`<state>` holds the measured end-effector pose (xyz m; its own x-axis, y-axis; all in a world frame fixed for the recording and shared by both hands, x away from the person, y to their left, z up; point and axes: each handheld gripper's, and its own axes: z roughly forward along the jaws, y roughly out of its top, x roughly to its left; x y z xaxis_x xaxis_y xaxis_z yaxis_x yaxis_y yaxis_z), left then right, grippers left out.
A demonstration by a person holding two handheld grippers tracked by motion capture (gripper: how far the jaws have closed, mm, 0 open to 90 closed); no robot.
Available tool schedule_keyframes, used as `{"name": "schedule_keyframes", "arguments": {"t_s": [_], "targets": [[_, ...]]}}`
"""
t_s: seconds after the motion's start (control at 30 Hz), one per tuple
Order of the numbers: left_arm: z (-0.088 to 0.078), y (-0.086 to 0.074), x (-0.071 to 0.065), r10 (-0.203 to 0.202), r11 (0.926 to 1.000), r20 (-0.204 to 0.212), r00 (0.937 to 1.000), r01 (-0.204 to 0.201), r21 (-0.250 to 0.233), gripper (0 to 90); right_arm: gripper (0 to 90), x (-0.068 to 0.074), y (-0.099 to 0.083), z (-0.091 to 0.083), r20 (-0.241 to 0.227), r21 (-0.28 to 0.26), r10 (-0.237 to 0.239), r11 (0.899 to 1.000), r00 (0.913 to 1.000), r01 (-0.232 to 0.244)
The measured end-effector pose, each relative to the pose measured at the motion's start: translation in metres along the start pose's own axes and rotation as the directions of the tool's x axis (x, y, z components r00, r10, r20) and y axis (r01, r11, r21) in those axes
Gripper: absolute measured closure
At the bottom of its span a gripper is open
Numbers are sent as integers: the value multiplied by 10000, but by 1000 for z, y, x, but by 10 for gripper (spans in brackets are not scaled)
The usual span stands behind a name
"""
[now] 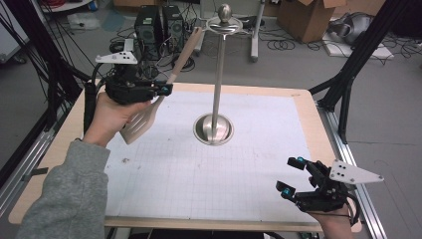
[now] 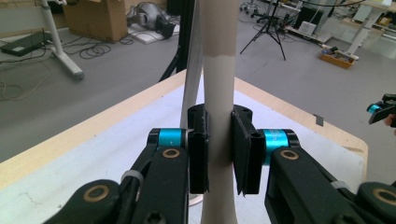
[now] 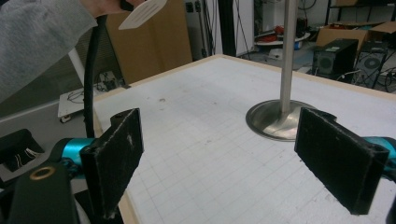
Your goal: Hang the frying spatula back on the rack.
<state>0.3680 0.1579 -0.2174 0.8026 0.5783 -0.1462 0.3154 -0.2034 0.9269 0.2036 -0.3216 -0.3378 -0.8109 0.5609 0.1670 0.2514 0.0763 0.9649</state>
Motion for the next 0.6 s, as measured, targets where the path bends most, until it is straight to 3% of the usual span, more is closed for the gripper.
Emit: {"name": "schedule_keyframes", "arguments": {"t_s": [0.2, 0.6], "targets": [[9, -4, -1, -164, 9996, 133, 9998, 167, -222, 777, 146, 0, -1, 0, -16, 22, 17, 10000, 10000, -17], [22, -5, -4, -153, 9999, 58, 9999, 154, -27, 777, 146, 0, -1, 0, 25, 36, -5, 10000, 10000, 5]]}}
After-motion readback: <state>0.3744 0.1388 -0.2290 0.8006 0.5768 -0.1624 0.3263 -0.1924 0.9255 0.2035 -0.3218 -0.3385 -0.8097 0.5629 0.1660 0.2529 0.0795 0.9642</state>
